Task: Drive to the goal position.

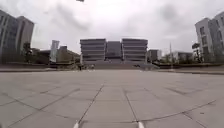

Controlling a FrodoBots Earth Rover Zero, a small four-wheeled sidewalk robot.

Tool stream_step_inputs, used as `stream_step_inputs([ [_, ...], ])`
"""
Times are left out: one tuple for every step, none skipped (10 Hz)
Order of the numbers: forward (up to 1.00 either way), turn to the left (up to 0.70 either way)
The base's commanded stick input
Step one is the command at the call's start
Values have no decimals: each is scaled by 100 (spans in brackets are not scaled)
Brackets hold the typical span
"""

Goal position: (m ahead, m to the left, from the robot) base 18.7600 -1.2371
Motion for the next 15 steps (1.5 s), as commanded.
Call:
stream_step_inputs([
  [70, 0],
  [70, 1],
  [70, 1],
  [70, 1],
  [70, 0],
  [70, 0],
  [70, 0],
  [70, 1],
  [70, 0],
  [70, 1],
  [70, 1],
  [70, 1],
  [70, 0],
  [70, 1],
  [70, 1],
])
